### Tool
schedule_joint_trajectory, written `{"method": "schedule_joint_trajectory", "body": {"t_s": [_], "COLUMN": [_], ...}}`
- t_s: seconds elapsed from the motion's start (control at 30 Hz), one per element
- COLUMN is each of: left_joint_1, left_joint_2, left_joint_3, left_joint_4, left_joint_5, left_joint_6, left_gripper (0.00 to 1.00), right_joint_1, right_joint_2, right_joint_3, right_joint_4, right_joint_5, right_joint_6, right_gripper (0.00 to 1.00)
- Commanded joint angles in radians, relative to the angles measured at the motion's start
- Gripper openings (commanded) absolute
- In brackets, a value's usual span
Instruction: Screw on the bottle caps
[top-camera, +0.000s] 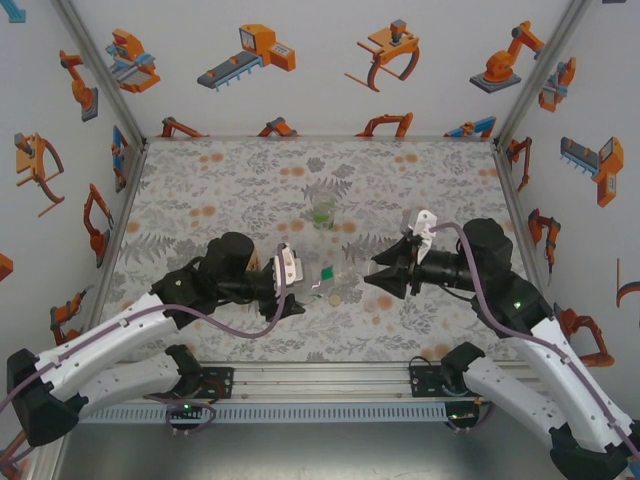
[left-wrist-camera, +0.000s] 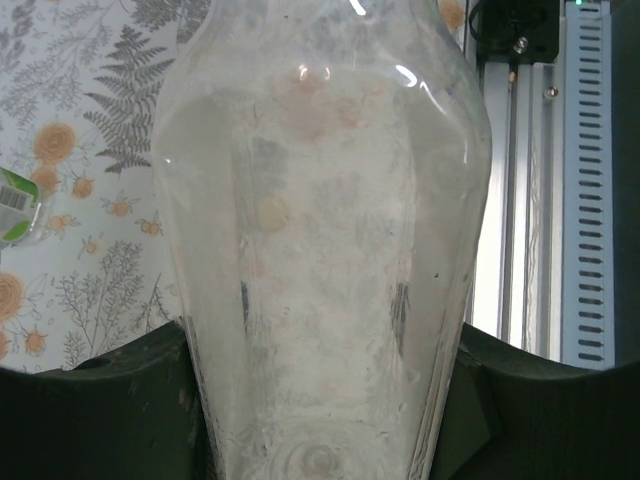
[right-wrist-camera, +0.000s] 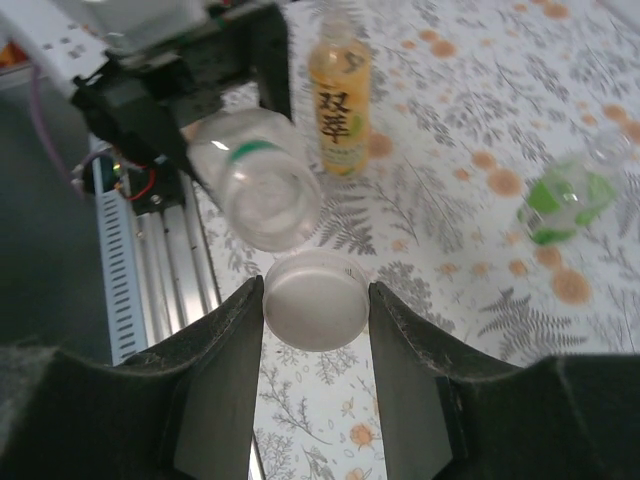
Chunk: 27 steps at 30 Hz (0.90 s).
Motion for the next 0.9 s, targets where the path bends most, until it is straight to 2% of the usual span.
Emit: {"method": "schedule_joint_trajectory", "body": {"t_s": [0.0, 0.27, 0.87], "left_joint_1": [-0.013, -0.056, -0.088], "left_joint_2": [0.009, 0.043, 0.085], "left_joint_3": [0.051, 0.1, 0.144], "left_joint_4": [-0.054, -0.136, -0.126], "left_joint_5": [0.054, 0.082, 0.088], "left_joint_6": [0.062, 0.143, 0.165], "left_gripper": [0.11, 0.1, 0.1], "right_joint_1": [-0.003, -0.002, 0.0], "right_joint_2": [-0.016, -0.034, -0.001], "right_joint_3": [0.041, 0.029, -0.016], "right_joint_4": [0.029, 0.01, -0.01], "right_joint_5": [-0.188, -0.314, -0.359], "right_joint_6": [-0.087, -0.268, -0.306], "right_gripper": [0.14, 0.12, 0.13]}}
